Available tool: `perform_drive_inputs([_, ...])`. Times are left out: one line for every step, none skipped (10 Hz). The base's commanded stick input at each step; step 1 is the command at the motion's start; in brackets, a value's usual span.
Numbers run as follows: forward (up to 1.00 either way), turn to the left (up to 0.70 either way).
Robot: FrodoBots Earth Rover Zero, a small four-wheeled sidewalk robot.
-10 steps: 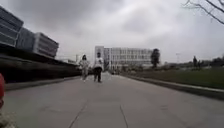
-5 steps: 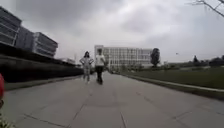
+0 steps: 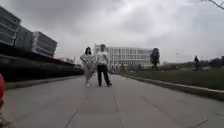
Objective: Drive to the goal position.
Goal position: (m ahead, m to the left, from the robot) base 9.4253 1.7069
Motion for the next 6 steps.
perform_drive_inputs([0.70, 0.00])
perform_drive_inputs([0.70, 0.00])
perform_drive_inputs([0.70, 0.00])
perform_drive_inputs([0.70, 0.00])
perform_drive_inputs([0.70, 0.00])
perform_drive_inputs([0.70, 0.00])
